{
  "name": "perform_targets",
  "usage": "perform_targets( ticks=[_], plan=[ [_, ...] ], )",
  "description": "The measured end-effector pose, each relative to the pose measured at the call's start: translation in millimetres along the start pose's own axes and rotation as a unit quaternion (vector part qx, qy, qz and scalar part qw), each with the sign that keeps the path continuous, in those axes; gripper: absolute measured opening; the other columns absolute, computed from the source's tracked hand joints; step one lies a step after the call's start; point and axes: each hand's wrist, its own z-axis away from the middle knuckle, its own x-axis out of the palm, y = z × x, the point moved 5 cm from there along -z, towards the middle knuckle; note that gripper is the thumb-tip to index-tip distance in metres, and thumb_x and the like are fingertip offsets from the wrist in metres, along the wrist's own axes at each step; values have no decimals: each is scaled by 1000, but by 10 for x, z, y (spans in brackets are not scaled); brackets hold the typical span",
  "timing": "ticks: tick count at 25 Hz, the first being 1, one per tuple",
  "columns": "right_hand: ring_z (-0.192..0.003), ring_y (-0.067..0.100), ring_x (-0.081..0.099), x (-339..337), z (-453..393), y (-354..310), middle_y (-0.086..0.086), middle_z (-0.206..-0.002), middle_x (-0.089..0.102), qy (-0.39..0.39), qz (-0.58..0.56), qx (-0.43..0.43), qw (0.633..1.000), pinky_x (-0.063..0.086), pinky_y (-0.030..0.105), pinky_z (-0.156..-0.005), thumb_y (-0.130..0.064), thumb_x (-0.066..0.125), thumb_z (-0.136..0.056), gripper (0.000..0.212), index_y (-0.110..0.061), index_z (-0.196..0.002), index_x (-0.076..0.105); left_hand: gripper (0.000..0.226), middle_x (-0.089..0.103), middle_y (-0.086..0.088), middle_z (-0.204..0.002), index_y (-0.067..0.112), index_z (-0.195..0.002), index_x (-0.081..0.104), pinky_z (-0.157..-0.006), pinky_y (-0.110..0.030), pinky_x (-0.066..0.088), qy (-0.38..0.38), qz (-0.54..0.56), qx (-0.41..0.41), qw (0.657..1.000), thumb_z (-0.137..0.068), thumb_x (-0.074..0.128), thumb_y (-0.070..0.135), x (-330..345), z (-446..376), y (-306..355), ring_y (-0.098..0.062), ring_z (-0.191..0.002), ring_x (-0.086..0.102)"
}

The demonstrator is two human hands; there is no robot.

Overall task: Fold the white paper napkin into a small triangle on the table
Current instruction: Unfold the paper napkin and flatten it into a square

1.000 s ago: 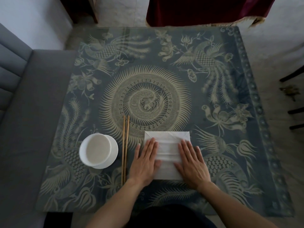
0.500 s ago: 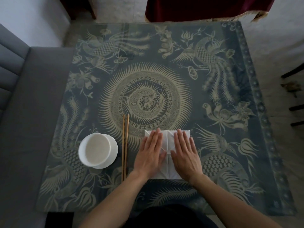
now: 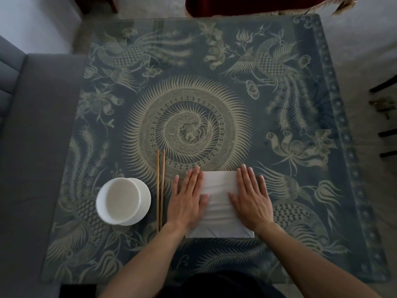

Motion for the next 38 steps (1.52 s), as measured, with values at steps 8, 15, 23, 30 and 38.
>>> perform_targets(
  ticks=[8, 15, 23, 30, 38],
  plan=[
    [-148, 25, -11, -114, 110, -38, 10, -163, -6, 28, -23, 44, 998, -7, 50, -119, -53, 23, -100, 75, -7, -154, 0, 68, -3, -9, -164, 7, -154, 2, -119, -50, -1, 42, 13, -58, 997, -102, 21, 47, -194, 134, -220, -21, -149, -4],
    [-148, 30, 9, 129, 765, -469, 19, -159, 20, 3, -15, -126, 992, 16, 51, -114, -37, 32, -96, 66, -1, -150, 26, 66, -1, -12, -163, 6, -154, 7, -117, -46, 10, 2, 52, 80, 995, -104, 21, 46, 146, 671, 580, -26, -149, 3],
    [-149, 28, 10, 70, 778, 41, 15, -161, 15, -23, -11, -33, 999, 16, 52, -117, -57, 23, -97, 78, -2, -152, 18, 69, 10, -11, -162, 6, -154, 14, -114, -53, 16, -40, 9, 9, 999, -102, 15, 52, 130, 875, 210, -25, -149, 7],
    [-149, 26, 8, 48, 897, 197, 13, -161, 16, -53, 3, -7, 999, 12, 54, -117, -61, 16, -96, 80, -4, -152, 21, 70, 9, -11, -163, 6, -154, 14, -116, -51, 14, -49, -22, -1, 999, -102, 15, 53, 48, 1076, -49, -24, -149, 8],
    [-149, 21, -4, -89, 721, -2, 5, -162, 12, -16, -45, -15, 999, 7, 52, -119, -53, 22, -99, 67, -17, -155, 15, 62, 10, -7, -163, 12, -155, 10, -119, -46, 10, 16, 38, -30, 999, -105, 26, 44, -210, 834, -165, -21, -149, 5]
  ],
)
